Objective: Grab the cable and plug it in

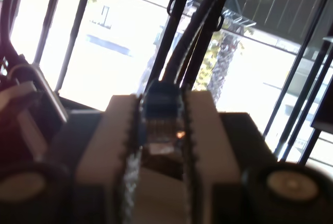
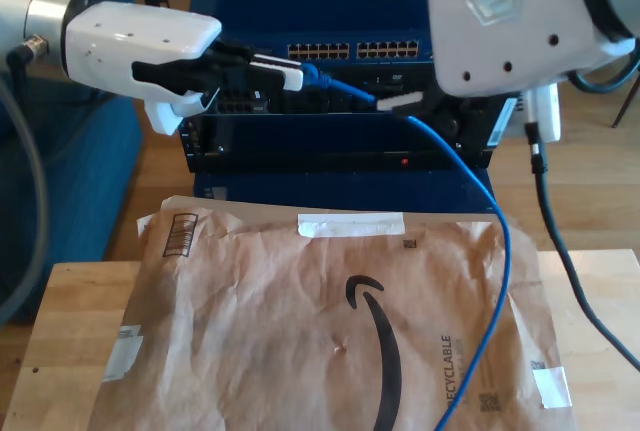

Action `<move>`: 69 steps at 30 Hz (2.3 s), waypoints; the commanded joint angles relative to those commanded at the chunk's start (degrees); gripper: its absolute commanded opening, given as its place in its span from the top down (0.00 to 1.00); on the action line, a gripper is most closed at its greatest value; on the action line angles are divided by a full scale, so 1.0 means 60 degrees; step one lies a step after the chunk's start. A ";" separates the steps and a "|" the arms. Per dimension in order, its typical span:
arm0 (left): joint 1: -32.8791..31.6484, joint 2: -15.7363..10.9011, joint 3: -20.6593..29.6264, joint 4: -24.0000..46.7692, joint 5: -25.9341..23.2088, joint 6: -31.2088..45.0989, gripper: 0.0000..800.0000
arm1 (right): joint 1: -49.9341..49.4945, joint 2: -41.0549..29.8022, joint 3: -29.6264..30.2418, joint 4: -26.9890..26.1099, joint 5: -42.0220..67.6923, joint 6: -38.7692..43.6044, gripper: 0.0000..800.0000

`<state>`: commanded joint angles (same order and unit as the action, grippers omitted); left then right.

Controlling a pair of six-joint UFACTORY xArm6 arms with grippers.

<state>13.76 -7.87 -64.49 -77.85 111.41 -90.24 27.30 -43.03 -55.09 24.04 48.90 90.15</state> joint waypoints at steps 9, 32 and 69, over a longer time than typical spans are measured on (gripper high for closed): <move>0.0205 0.0352 0.0044 -0.1011 0.1289 -0.0015 1.00 | 0.1099 -0.0454 0.0410 -0.0029 -0.1465 -0.0073 0.01; 0.0220 0.0498 0.0117 -0.1788 0.2842 -0.0234 1.00 | 0.1729 -0.1421 0.1553 -0.0029 -0.2696 -0.0923 0.01; 0.0176 0.0747 0.0440 -0.2066 0.3678 -0.0850 0.99 | 0.2242 -0.1436 0.2535 -0.0029 -0.4557 -0.1582 0.46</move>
<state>14.81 -3.38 -61.86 -90.24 133.47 -95.34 40.75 -51.65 -39.88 23.87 21.56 80.66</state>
